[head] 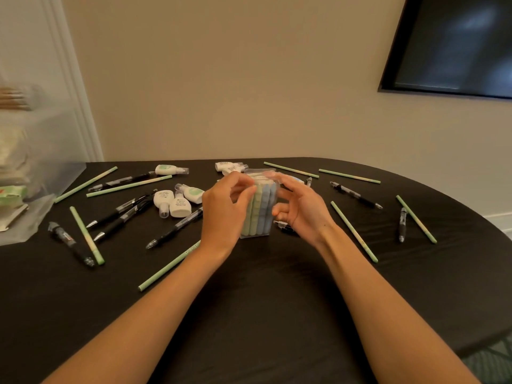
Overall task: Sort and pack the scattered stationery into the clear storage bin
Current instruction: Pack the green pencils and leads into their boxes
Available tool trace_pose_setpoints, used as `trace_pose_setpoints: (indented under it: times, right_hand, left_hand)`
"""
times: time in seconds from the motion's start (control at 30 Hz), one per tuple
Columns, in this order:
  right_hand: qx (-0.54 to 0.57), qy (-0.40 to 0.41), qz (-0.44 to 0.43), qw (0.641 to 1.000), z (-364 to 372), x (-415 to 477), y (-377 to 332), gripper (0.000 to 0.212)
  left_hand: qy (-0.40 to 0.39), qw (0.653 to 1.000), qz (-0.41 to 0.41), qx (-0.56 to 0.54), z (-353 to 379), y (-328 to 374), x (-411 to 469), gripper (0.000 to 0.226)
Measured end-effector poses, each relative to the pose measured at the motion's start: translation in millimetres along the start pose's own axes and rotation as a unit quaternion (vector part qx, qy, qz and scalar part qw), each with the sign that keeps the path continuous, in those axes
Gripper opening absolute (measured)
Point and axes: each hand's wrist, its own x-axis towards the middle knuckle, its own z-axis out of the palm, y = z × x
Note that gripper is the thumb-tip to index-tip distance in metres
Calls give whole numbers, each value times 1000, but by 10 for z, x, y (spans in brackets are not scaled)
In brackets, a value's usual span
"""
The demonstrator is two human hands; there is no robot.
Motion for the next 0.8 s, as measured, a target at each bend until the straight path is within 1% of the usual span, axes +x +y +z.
trace_pose_setpoints:
  times: [0.13, 0.2, 0.27, 0.37, 0.5, 0.6, 0.8]
  right_hand:
    - [-91, 43, -11, 995, 29, 24, -11, 36]
    - [-121, 69, -37, 990, 57, 22, -37, 25]
    - [-121, 91, -71, 986, 104, 16, -76, 16]
    - [-129, 99, -116, 980, 148, 18, -81, 22]
    - [-158, 102, -175, 966, 168, 14, -29, 25]
    - [-160, 108, -182, 964, 169, 16, -9, 16]
    - [-235, 112, -210, 942, 165, 16, -5, 16]
  left_hand:
    - [-15, 1000, -14, -8, -7, 18, 15, 11]
    - [-21, 999, -23, -14, -3, 26, 25, 10]
    - [-28, 999, -30, -18, 6, 30, 32, 9]
    - [-16, 999, -42, -26, 17, 33, 39, 8]
    - [-1, 998, -58, -32, 21, 35, 42, 9]
    - [-2, 998, -56, -22, 29, 28, 46, 8]
    - [-10, 998, -58, -21, 4, 9, 69, 8]
